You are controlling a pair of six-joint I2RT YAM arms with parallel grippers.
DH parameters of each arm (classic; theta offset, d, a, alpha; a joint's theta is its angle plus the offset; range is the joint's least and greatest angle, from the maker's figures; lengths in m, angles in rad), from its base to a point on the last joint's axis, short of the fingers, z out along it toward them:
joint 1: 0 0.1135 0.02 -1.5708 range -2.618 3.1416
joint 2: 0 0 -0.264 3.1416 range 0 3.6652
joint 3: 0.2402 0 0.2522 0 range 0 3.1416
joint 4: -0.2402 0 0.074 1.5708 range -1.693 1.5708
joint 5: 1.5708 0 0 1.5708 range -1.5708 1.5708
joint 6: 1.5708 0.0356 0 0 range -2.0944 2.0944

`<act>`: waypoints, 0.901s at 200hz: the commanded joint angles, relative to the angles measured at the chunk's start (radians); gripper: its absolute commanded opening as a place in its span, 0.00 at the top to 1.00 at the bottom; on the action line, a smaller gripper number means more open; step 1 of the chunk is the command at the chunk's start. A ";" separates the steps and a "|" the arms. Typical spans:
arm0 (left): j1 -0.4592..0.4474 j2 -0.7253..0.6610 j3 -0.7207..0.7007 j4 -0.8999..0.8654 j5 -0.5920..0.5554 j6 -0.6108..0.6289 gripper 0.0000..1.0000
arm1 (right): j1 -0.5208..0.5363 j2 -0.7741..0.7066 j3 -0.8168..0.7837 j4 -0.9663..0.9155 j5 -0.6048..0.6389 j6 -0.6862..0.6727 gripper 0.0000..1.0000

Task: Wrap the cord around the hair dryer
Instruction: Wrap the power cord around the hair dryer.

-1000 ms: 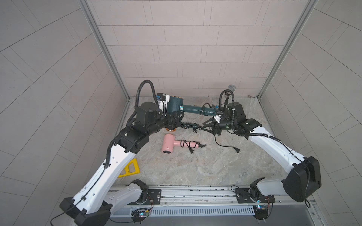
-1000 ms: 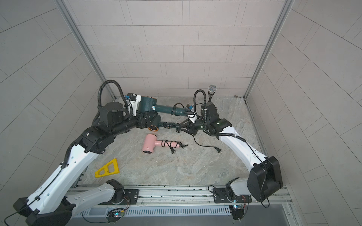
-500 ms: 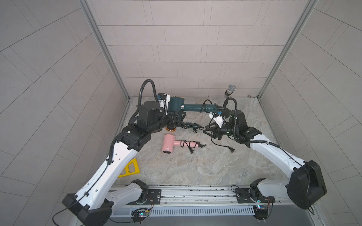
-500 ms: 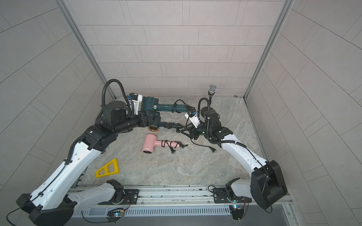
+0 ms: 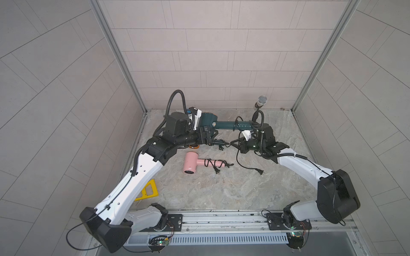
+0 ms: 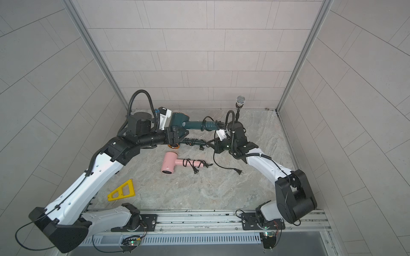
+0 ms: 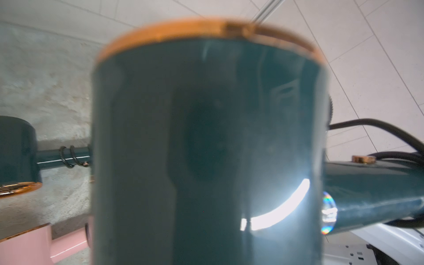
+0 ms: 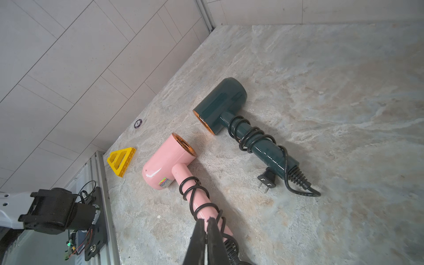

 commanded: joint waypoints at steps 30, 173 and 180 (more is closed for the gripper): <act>0.013 -0.024 -0.013 0.260 0.144 -0.124 1.00 | 0.041 0.094 0.139 -0.280 0.133 -0.046 1.00; 0.120 -0.078 -0.206 0.048 -1.089 0.060 1.00 | 0.333 0.040 0.207 -0.739 0.440 -0.221 1.00; 0.119 -0.063 -0.221 0.055 -1.144 0.086 1.00 | 0.355 0.042 0.235 -0.793 0.463 -0.243 1.00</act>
